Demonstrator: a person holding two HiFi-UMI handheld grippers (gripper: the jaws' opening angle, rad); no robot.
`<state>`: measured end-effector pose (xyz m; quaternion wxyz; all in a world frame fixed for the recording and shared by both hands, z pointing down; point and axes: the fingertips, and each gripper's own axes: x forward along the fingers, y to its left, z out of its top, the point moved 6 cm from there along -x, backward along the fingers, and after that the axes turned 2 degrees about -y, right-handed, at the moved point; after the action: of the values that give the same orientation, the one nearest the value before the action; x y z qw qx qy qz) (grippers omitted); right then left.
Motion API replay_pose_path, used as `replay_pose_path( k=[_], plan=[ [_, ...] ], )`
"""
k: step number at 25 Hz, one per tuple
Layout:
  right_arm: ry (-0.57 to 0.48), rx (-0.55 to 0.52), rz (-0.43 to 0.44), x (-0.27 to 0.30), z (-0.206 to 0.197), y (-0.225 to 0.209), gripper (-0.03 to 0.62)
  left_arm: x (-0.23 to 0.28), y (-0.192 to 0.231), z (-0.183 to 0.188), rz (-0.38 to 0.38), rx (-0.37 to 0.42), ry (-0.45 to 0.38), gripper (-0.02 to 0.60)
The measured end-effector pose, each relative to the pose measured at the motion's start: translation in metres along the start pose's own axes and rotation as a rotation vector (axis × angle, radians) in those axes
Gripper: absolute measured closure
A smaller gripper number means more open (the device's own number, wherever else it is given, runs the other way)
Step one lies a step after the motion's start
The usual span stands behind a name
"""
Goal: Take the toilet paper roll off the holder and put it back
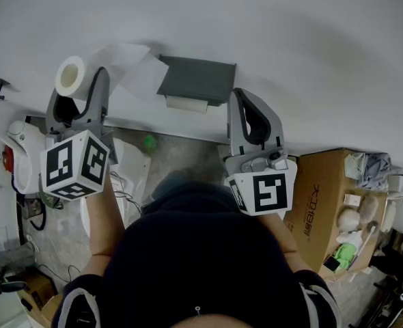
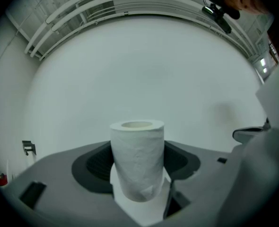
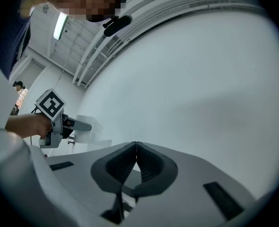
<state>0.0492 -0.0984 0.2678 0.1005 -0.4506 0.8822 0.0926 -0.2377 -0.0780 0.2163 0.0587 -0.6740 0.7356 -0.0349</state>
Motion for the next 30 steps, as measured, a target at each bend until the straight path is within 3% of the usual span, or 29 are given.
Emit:
replay_pose_path(
  k=[22,30],
  plan=[
    [0.0,0.001,0.011,0.002,-0.001,0.0,0.577,-0.008,0.026,-0.007,0.086,0.008,0.026,0.276],
    [-0.001,-0.002,0.006,0.003,0.002,-0.003,0.577,-0.006,0.026,-0.017,0.085,0.012,0.057,0.276]
  ],
)
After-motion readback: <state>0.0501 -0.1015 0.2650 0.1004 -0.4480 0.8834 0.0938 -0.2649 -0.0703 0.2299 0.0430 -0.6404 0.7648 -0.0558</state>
